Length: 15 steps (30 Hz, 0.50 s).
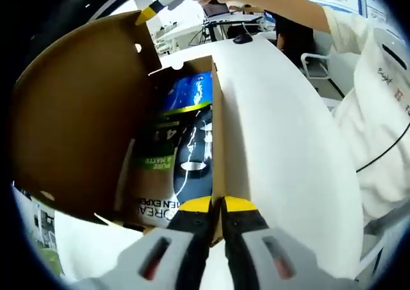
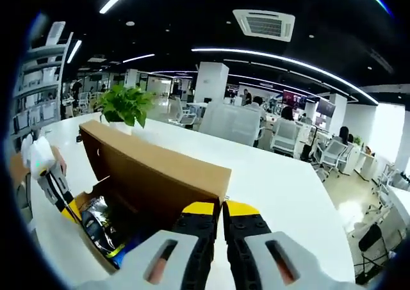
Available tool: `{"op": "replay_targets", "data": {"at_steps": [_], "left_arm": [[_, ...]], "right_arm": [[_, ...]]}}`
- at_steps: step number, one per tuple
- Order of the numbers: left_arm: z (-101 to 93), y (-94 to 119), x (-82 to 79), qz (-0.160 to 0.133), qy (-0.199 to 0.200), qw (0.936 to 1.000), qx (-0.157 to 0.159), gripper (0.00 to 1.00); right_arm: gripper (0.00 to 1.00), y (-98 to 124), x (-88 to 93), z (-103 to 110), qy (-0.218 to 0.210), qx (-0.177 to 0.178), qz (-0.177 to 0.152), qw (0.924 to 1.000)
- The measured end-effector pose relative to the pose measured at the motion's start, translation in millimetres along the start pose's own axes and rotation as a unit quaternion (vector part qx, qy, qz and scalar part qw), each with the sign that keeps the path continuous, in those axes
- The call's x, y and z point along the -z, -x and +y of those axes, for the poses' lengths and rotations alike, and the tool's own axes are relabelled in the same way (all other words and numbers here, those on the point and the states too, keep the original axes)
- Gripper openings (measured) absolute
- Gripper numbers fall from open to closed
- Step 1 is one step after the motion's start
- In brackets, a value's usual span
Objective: Operate the shoe box by opening the lid, removing the specified soft item, and placing it in the target area until the item is outside and the box remains undamaged.
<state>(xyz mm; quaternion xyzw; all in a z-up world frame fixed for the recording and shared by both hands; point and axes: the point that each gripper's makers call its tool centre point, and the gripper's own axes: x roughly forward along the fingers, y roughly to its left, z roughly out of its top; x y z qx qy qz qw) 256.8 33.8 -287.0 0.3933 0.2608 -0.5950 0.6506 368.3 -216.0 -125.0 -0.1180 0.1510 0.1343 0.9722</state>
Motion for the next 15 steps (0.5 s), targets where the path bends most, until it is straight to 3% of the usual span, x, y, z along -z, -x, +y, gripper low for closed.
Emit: {"op": "replay_targets", "data": {"at_steps": [4,9,15], "left_arm": [[-0.9,0.4,0.7,0.004,0.000,1.0000,0.005,0.04],[-1.8,0.8,0.8,0.003,0.003,1.0000,0.007,0.03],[-2.1,0.9,1.0,0.004,0.003,0.9999,0.009,0.03]], "right_arm": [[0.02,-2.3,-1.6,-0.4,-0.005,-0.012,0.019,0.9997],[0.02,-10.3,-4.7,-4.2,-0.033,-0.019,0.013,0.9992],[0.02,-14.3,-6.5,-1.7,-0.016,0.002,0.007,0.9998]]}}
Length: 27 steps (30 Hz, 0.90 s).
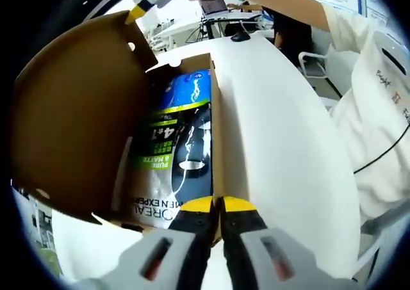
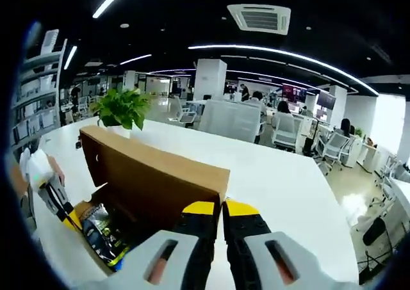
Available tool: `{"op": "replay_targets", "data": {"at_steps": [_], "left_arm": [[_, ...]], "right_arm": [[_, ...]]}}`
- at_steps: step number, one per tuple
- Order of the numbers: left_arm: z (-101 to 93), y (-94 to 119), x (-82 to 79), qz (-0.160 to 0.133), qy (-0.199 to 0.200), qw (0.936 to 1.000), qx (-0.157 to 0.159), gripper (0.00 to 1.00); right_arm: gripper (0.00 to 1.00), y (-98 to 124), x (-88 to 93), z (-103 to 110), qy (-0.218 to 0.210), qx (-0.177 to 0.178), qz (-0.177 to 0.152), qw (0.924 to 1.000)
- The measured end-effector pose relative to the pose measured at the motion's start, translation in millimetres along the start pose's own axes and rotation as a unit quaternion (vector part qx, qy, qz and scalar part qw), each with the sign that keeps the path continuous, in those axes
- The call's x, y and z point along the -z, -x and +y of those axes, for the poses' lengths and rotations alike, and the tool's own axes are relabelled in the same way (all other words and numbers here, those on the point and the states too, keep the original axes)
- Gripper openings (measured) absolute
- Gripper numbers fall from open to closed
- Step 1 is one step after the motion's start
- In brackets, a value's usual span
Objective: Operate the shoe box by opening the lid, removing the specified soft item, and placing it in the target area until the item is outside and the box remains undamaged.
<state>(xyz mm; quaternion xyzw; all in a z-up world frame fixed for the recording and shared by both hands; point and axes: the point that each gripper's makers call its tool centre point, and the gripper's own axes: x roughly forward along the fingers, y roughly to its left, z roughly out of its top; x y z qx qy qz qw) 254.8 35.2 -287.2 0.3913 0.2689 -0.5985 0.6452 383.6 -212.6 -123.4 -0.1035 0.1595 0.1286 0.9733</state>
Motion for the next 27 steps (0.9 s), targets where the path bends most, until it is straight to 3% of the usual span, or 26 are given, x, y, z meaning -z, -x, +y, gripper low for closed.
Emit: {"op": "replay_targets", "data": {"at_steps": [3,7,13,20,27], "left_arm": [[-0.4,-0.1,0.0,0.000,-0.002,1.0000,-0.001,0.03],[-0.4,-0.2,0.1,-0.001,-0.002,1.0000,0.001,0.03],[-1.4,-0.4,-0.1,-0.002,-0.002,1.0000,-0.001,0.03],[-1.5,-0.6,0.1,-0.001,0.000,1.0000,0.001,0.03],[-1.5,-0.7,0.4,-0.002,0.004,1.0000,0.005,0.02]], "right_arm": [[0.01,-4.9,-0.9,-0.5,0.014,0.021,-0.006,0.9997],[0.01,-9.1,-1.7,-2.8,0.003,0.026,-0.013,0.9996],[0.01,-13.4,-1.8,-3.7,-0.021,0.021,-0.022,0.9993],[0.01,-17.6,-2.3,-4.3,-0.013,0.028,-0.026,0.9992],[0.01,-22.6,-3.3,-7.3,-0.042,0.016,-0.033,0.9984]]}}
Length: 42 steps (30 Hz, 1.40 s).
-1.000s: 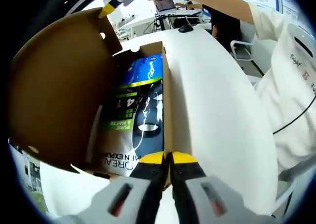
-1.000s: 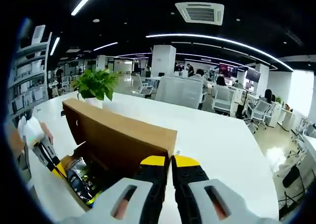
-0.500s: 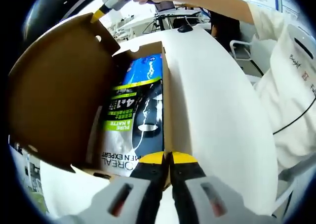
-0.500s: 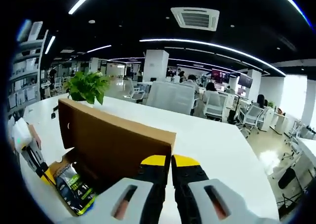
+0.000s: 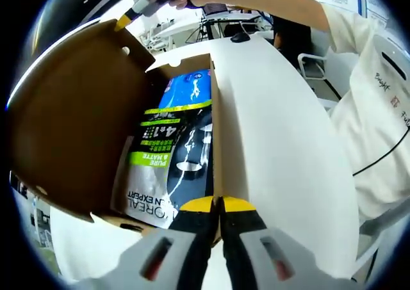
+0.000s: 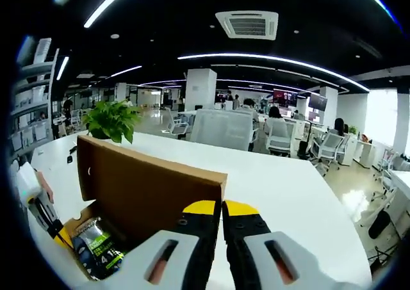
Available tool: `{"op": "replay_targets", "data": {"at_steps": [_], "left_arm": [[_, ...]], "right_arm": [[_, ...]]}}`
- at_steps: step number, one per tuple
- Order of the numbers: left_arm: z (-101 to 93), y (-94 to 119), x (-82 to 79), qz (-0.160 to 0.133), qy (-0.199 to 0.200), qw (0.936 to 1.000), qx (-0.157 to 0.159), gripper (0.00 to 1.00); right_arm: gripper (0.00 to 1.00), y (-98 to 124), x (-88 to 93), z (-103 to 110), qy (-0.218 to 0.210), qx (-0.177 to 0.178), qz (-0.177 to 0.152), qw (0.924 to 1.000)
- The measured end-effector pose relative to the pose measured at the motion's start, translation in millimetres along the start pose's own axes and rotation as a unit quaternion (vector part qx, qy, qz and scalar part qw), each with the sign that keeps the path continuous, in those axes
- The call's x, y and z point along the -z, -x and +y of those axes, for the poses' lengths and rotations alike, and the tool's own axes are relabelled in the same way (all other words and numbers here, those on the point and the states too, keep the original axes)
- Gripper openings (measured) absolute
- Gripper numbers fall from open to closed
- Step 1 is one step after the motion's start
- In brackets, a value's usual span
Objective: Operate the shoe box by opening the lid, removing the specified soft item, and placing it in the target area until the item is outside and the box remains undamaged.
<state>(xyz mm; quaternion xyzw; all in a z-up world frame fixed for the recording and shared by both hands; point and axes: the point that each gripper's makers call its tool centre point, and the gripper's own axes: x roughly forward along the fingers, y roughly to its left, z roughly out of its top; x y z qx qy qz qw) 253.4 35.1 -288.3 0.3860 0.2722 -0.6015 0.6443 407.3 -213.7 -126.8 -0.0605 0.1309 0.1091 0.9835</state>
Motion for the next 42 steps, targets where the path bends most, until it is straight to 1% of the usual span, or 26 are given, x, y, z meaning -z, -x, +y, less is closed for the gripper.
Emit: {"op": "replay_targets", "data": {"at_steps": [6,12,18,24,28,33,39,41,42], "left_arm": [[0.0,0.1,0.0,0.000,-0.001,1.0000,-0.001,0.02],[-0.5,0.1,0.0,0.000,-0.002,1.0000,0.000,0.02],[-0.1,0.0,0.1,0.000,-0.002,1.0000,0.000,0.02],[0.1,-0.1,0.3,0.001,-0.003,1.0000,0.000,0.02],[0.3,-0.1,0.3,0.001,-0.003,1.0000,-0.001,0.02],[0.3,-0.2,0.2,0.001,-0.003,1.0000,-0.002,0.02],[-0.6,-0.3,0.1,0.001,-0.005,1.0000,-0.002,0.02],[-0.7,-0.2,0.1,0.001,-0.005,1.0000,-0.002,0.03],[-0.7,-0.1,0.2,0.002,-0.008,1.0000,-0.004,0.03]], "right_arm": [[0.01,-4.2,-0.9,-0.4,0.025,0.012,0.000,0.9996],[0.01,-5.7,-1.5,-2.0,0.018,0.009,-0.001,0.9998],[0.01,-8.4,-2.5,-2.9,0.035,0.012,-0.001,0.9993],[0.01,-12.8,-3.6,-4.7,0.034,0.020,-0.001,0.9992],[0.01,-15.6,-3.6,-6.0,0.022,0.020,-0.004,0.9996],[0.01,-19.8,-3.4,-8.4,-0.032,0.024,-0.013,0.9991],[0.00,-26.1,-2.8,-9.6,-0.041,0.024,-0.017,0.9987],[0.00,-30.4,-2.6,-10.7,-0.044,0.026,-0.019,0.9985],[0.00,-36.5,-4.5,-11.9,-0.045,0.027,-0.020,0.9984]]}}
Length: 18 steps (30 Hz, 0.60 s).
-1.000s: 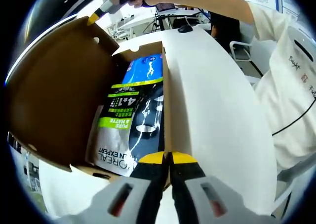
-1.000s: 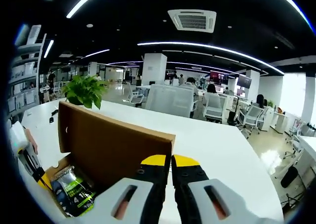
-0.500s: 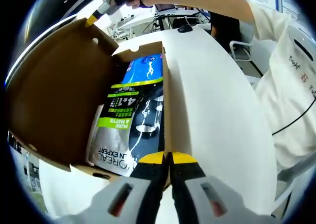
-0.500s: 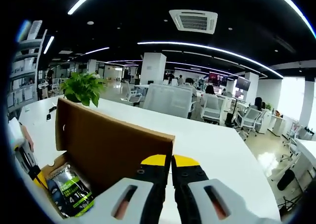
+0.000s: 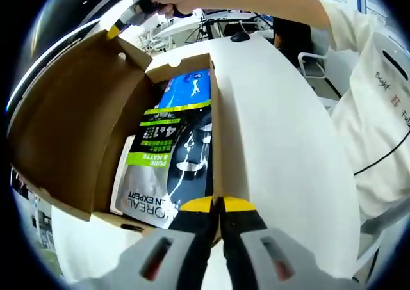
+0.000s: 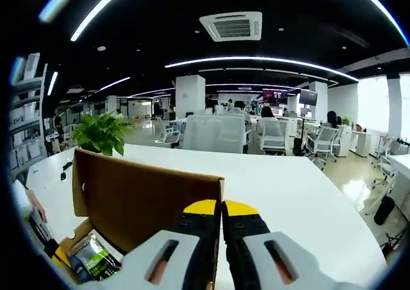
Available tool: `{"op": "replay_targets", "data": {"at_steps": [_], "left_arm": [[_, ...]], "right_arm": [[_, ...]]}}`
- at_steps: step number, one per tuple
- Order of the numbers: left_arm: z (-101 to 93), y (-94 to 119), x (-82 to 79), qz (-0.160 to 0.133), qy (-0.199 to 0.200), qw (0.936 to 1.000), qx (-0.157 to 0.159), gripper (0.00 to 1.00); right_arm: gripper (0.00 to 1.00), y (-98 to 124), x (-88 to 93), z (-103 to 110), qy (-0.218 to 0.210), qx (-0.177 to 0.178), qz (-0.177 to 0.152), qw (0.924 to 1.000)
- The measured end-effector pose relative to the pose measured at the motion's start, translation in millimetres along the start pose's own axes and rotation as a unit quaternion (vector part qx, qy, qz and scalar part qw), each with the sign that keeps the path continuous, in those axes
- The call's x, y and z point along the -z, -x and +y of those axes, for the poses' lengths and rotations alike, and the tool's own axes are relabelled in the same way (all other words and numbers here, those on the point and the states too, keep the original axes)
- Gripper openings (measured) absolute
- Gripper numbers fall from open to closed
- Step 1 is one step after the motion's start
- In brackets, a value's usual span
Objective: Operate the shoe box by opening the lid, removing the specified soft item, and placing it in the target area until the item is outside and the box remains undamaged.
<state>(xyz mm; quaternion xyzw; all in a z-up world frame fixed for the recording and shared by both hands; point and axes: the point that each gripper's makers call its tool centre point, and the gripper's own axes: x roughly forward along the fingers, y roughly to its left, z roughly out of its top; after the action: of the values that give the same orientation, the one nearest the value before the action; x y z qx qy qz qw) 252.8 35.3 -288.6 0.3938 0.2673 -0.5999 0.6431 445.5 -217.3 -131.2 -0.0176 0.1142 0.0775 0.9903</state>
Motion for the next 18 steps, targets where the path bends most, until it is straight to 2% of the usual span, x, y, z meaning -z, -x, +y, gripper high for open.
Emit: {"op": "replay_targets", "data": {"at_steps": [3,6,15,18], "left_arm": [[1.2,-0.3,-0.2,0.005,0.010,0.9999,0.002,0.03],[0.9,-0.1,0.4,0.006,0.010,0.9999,0.001,0.03],[0.5,0.6,0.3,0.005,0.006,1.0000,0.000,0.03],[0.3,0.7,0.3,0.004,0.006,1.0000,0.000,0.03]], "right_arm": [[0.00,-17.0,-6.1,-3.6,0.002,0.012,-0.005,0.9999],[0.00,-17.4,-2.6,-2.9,0.016,0.020,-0.009,0.9996],[0.00,-33.2,-3.0,-8.1,0.011,0.027,-0.020,0.9994],[0.00,-34.5,3.3,-5.2,0.014,0.030,-0.022,0.9992]]}}
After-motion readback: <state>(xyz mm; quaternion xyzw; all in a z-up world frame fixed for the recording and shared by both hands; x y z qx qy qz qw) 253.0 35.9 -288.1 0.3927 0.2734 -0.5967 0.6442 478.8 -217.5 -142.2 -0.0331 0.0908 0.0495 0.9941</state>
